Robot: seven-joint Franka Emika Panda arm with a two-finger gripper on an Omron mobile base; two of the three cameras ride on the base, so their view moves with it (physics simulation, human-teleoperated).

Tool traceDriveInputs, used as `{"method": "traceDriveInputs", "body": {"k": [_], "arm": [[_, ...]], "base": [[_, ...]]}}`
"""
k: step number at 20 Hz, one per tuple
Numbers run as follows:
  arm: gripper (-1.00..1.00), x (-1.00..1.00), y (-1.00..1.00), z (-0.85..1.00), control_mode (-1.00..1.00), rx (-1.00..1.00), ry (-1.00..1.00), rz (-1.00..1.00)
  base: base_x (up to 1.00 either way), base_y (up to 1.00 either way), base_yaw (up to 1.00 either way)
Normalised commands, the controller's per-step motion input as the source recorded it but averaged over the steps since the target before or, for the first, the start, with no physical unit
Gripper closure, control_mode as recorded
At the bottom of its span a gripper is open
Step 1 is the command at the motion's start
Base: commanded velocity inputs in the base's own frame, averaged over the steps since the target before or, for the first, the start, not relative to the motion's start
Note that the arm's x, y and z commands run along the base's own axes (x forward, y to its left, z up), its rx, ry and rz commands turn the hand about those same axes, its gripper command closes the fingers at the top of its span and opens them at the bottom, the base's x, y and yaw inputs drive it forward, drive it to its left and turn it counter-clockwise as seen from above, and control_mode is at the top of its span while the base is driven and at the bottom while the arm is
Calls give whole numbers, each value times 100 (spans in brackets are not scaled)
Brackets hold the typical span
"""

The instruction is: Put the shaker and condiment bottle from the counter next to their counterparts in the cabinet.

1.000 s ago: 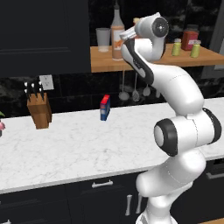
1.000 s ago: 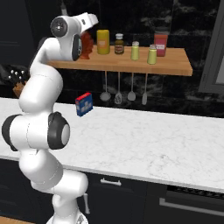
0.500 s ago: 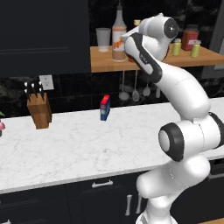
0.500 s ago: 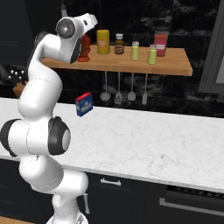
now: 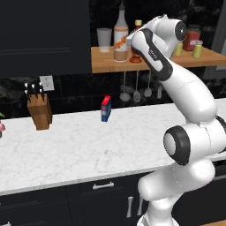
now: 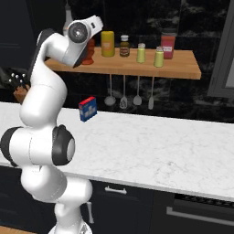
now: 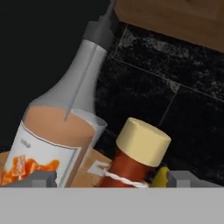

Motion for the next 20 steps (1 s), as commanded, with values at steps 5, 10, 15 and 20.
{"method": "traceDriveInputs", "body": {"k": [5, 10, 15, 20], "arm": [[-100, -51, 0, -25, -100, 0, 0, 2], [-100, -93, 0, -51, -100, -3, 0, 0], [-100, -100, 0, -64, -100, -4, 0, 0], [-100, -100, -4, -71, -100, -3, 0, -2]], "base": [[0, 0, 0], [0, 0, 0], [0, 0, 0], [0, 0, 0]]}}
